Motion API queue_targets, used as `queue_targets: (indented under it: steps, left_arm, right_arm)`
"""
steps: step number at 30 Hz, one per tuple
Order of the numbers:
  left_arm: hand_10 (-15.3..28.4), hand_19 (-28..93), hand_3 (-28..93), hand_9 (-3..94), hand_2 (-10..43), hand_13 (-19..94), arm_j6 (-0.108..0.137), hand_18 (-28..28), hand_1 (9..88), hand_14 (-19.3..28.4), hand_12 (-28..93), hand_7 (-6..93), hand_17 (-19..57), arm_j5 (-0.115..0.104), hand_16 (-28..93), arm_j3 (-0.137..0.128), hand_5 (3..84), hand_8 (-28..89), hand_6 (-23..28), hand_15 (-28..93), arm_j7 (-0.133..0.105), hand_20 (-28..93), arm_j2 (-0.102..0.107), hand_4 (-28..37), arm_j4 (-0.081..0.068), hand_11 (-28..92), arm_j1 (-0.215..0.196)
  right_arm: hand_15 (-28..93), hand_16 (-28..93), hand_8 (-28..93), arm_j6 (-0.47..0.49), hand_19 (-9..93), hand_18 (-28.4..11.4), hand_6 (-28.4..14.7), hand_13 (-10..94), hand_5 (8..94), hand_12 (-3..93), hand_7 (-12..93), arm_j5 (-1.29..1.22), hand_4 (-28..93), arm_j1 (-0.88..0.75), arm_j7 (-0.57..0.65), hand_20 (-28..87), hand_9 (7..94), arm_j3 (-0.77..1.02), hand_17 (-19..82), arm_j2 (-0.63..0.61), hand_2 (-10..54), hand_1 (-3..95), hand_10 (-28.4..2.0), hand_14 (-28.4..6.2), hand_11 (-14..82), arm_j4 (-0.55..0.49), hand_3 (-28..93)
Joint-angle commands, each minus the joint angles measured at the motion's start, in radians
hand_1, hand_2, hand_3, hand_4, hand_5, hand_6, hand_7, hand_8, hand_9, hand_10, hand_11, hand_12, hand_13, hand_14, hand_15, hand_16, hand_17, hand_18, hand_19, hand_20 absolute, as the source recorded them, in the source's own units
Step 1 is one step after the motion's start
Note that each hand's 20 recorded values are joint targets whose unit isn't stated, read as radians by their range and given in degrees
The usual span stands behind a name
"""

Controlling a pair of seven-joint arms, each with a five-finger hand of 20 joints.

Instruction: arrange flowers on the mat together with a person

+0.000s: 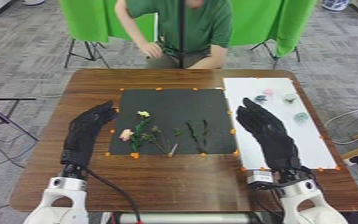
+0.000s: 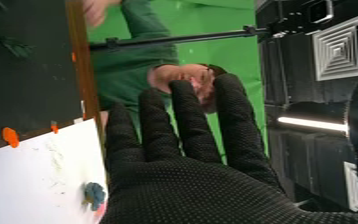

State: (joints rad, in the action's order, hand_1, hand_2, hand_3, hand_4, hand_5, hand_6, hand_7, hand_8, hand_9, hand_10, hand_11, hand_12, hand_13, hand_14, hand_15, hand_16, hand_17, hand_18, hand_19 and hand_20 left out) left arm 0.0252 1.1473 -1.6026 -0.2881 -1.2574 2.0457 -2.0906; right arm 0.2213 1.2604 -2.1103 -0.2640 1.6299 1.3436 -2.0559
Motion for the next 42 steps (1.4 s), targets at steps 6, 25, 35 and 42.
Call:
queue_targets:
  steps: [6,25,35,42]
  left_arm:
    - [12.1,6,66,44.3,-2.0,37,0.005,11.1,27.0,15.5,16,12.8,7.6,0.006,5,-0.004,47.7,-5,4.5,12,0.006,20,-0.008,-17.9,-0.007,17,-0.004]
    - [12.1,6,65,44.5,-2.0,37,-0.008,11.1,27.0,15.7,17,12.7,7.4,0.02,5,-0.022,47.4,-5,4.3,12,0.021,20,-0.025,-17.7,-0.001,17,-0.008]
    - [12.2,6,65,44.9,-2.0,37,-0.011,11.1,26.9,15.7,17,12.9,7.3,0.019,5,-0.025,47.6,-5,4.3,12,0.028,20,-0.023,-17.7,0.006,17,-0.018]
    - [12.3,6,65,44.9,-1.9,37,-0.016,11.1,27.0,15.6,17,12.8,7.2,0.018,5,-0.025,47.7,-5,4.3,12,0.034,20,-0.017,-17.7,0.007,17,-0.018]
  right_arm:
    - [5,17,-8,-0.186,5,-12.9,-2.2,25,38.4,12.0,9,0.239,-18,0.06,-0.031,24,36.9,0.012,10,-0.092,-9.5,13.4,-15.0,-13.4,3.5,-0.001,79]
    - [19,20,-10,-0.464,55,-15.8,-2.3,58,52.0,17.3,17,0.942,-20,0.386,0.446,37,52.2,-0.036,34,-0.465,-9.5,30.7,-15.1,-13.4,12.2,0.257,73]
    - [25,19,-10,-0.184,69,-15.3,-0.4,79,59.8,16.5,15,1.106,-22,0.492,0.56,35,65.6,-0.11,51,-0.487,-9.5,35.9,-17.5,-10.6,13.0,0.389,69]
    - [24,21,-10,-0.095,71,-11.0,-0.1,88,62.2,15.6,14,1.175,-22,0.523,0.58,32,70.8,-0.138,62,-0.477,-9.5,36.5,-16.7,-7.9,11.8,0.451,68]
